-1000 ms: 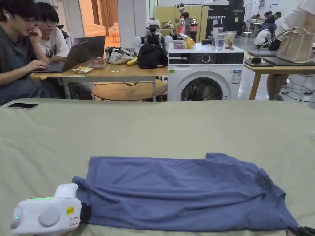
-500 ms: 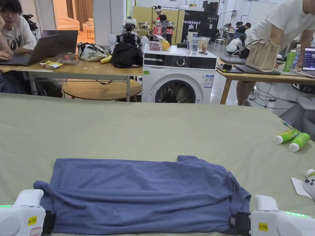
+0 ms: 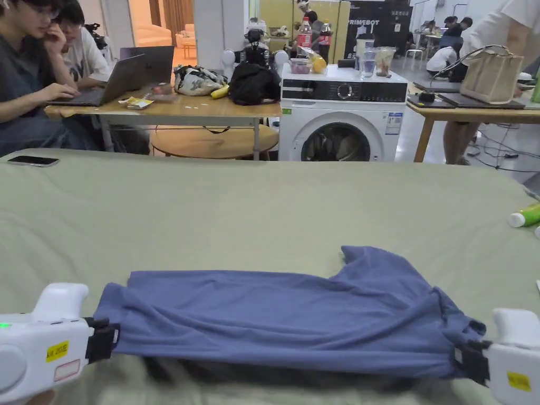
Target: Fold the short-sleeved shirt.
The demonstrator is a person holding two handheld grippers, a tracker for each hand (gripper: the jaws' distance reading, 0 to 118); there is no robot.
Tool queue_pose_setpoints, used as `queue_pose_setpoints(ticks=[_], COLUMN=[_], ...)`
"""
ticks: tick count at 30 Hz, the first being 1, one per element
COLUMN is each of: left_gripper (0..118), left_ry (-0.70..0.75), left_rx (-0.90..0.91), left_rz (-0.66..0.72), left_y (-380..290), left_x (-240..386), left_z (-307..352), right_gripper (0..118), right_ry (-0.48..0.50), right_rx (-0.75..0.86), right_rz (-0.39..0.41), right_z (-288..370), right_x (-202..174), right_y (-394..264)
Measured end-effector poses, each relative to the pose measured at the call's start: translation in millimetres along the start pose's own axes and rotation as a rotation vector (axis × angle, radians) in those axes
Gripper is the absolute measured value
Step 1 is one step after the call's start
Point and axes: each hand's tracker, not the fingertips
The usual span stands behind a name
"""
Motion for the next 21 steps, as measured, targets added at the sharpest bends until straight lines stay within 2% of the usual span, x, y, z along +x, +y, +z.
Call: queue_pose_setpoints(ticks=[2,6,8,9,10,11,12,13,16,21], left_gripper=[7,9,41,52,56,56,65,66,66,63], left_ry=[-0.014,-0.042,-0.065,-0.079,-0.09,-0.07,-0.067,-0.052,-0.023,-0.044], left_rx=[-0.05,-0.061,-0.042,-0.058,-0.054,-0.037,-0.02,0.025,0.16,0.354], left_rz=[-0.054,0.046,0.13,0.168,0.197,0.172,0.166,0.145,0.093,-0.027], left_y=[-25,-59,-72,-75,-78,-80,-80,-77,-58,-20], left_x=[-7,-15,-22,-25,-26,-29,-31,-31,-21,16], left_z=[8,15,10,9,9,12,16,22,42,68], right_gripper=[6,9,34,42,46,46,53,53,53,53], right_ry=[-0.003,0.004,0.005,0.012,0.014,0.016,0.022,0.025,0.043,0.196], right_rx=[-0.021,-0.055,-0.077,-0.053,-0.028,-0.017,-0.004,0.027,0.128,0.266], right_rz=[0.019,0.058,0.054,0.062,0.067,0.07,0.073,0.081,0.099,0.086], right_z=[18,26,19,15,16,18,19,35,51,67], right_x=[-3,-12,-13,-10,-10,-10,-9,-13,-24,-54], right_y=[-25,-57,-51,-46,-42,-37,-33,-47,-31,-6])
